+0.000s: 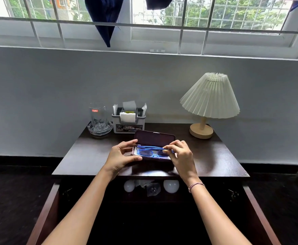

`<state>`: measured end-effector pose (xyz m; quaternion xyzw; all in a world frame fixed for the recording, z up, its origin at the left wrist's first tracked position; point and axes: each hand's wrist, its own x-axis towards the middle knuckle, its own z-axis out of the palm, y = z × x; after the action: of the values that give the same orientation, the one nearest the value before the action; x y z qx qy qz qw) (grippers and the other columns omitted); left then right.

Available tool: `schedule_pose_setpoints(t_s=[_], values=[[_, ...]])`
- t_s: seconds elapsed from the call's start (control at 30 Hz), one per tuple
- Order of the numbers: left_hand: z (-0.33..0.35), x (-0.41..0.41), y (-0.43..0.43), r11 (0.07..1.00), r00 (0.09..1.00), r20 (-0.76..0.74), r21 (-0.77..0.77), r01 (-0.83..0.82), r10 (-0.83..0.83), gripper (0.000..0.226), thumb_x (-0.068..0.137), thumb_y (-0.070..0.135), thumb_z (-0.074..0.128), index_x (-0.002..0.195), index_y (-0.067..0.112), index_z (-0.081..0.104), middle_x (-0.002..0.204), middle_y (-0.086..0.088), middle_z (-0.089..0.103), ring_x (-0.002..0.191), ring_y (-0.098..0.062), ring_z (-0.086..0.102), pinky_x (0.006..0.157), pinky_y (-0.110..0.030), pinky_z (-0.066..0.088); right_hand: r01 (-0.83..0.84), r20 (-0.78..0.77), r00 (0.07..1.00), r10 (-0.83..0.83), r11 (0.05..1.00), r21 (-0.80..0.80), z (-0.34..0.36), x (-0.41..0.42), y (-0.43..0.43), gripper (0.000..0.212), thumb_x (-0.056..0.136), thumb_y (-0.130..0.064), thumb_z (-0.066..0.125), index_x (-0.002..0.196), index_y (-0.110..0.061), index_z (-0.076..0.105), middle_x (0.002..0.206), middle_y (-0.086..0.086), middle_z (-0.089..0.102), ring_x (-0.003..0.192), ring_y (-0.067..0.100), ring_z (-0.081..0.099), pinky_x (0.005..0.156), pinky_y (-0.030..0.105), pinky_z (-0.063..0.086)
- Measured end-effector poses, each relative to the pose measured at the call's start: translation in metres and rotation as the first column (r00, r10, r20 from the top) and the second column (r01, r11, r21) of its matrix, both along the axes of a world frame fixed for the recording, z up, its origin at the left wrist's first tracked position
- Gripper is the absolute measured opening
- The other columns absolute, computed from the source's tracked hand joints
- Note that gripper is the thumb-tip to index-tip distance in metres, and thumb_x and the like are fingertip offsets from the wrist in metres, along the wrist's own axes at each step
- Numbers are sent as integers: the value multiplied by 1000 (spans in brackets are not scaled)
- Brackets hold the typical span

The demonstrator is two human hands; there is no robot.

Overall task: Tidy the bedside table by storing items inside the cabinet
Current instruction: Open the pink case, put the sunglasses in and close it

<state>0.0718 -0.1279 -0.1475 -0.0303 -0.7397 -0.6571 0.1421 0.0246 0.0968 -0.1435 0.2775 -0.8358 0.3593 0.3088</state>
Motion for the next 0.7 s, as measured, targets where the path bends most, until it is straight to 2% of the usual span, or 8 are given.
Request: schedule_pose_setpoints(t_s=[0.3, 0.47, 0.57, 0.7], values=[[-1, 1, -2, 1000, 999, -26, -24, -19, 18, 71, 52, 8, 89, 113, 35, 63, 104, -1, 64, 100, -14, 63, 83, -18, 52, 3, 31, 1000, -5, 998, 55, 0, -1, 1, 11, 73, -13, 78, 84, -10, 75, 79, 0, 63, 76, 13, 53, 67, 15, 43], [0, 1, -3, 999, 999, -32, -13, -40, 40, 77, 43, 26, 91, 113, 39, 61, 103, -3, 65, 101, -17, 65, 88, -26, 52, 3, 51, 999, -7, 998, 63, 0, 0, 0, 15, 74, -17, 77, 89, -12, 76, 80, -1, 62, 77, 13, 53, 66, 16, 45], [-1, 0, -4, 999, 998, -29, 4, -48, 48, 83, 41, 27, 92, 114, 41, 58, 103, -7, 66, 101, -20, 66, 89, -31, 53, -2, 64, 998, -3, 998, 65, 1, -1, 0, 21, 74, -19, 77, 94, -14, 75, 83, -1, 63, 79, 14, 53, 68, 15, 43], [-1, -1, -4, 999, 999, -20, 9, -49, 49, 84, 41, 27, 92, 114, 43, 56, 100, -4, 67, 102, -20, 66, 88, -32, 54, 3, 62, 998, -8, 998, 69, 0, -2, 0, 26, 74, -24, 75, 99, -15, 74, 86, -2, 63, 79, 15, 54, 70, 16, 44]])
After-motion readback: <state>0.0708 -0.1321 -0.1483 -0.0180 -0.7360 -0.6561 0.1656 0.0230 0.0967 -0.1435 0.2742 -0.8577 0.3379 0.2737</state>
